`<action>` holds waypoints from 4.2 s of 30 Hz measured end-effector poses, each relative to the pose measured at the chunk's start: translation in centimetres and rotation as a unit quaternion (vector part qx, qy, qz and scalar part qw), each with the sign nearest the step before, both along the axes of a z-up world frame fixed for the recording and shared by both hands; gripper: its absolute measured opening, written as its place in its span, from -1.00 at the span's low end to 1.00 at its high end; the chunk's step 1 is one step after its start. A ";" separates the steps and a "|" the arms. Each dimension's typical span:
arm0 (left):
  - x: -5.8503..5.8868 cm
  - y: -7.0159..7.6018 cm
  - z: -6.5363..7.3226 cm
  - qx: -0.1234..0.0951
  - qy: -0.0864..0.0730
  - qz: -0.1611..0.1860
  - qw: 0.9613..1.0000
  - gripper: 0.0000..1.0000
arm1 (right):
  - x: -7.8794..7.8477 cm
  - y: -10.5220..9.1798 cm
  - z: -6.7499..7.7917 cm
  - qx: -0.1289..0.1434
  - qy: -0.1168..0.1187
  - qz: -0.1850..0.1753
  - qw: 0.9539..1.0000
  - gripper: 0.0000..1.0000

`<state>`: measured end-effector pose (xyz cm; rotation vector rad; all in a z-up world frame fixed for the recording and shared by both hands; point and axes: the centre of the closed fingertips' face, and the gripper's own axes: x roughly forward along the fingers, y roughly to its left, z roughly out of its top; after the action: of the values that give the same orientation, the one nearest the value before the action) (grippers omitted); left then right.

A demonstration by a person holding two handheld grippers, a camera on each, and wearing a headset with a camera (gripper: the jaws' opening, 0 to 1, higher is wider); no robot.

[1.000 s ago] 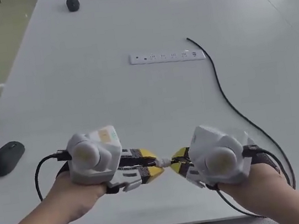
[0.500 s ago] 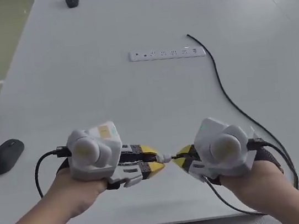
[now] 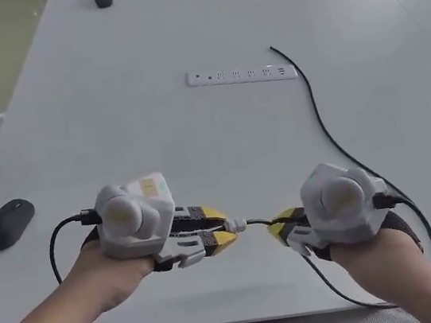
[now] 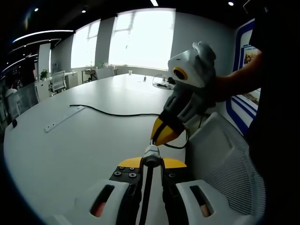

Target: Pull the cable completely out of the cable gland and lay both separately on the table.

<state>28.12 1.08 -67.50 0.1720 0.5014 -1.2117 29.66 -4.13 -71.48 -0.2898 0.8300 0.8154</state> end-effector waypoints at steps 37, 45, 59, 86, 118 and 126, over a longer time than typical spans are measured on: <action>-0.1 0.4 0.1 -0.002 -0.001 0.004 1.000 -0.70 | 0.4 -3.9 -3.4 0.014 0.086 -0.129 0.988 -1.00; 0.4 1.0 0.2 -0.002 -0.001 0.012 1.000 -0.70 | 0.0 -3.6 -2.3 -0.001 0.032 -0.067 0.997 -0.96; 0.5 1.4 0.3 -0.002 -0.001 0.016 1.000 -0.70 | -0.6 4.6 3.2 -0.008 -0.087 0.138 0.987 -0.71; 0.5 1.7 0.4 -0.013 0.001 0.027 1.000 -0.70 | 0.2 4.4 2.2 -0.030 -0.093 0.140 0.985 -0.98; 0.5 1.7 0.7 -0.016 -0.005 0.025 1.000 -0.70 | 1.6 -2.9 -1.9 0.016 0.046 -0.083 0.995 -1.00; 0.5 1.9 0.7 -0.016 -0.006 0.026 1.000 -0.70 | 1.5 -4.6 -3.2 0.021 0.082 -0.132 0.988 -1.00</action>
<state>28.64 2.99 -66.79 0.1385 0.4737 -1.1674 31.17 -8.74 -74.68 -0.0725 0.9810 0.6123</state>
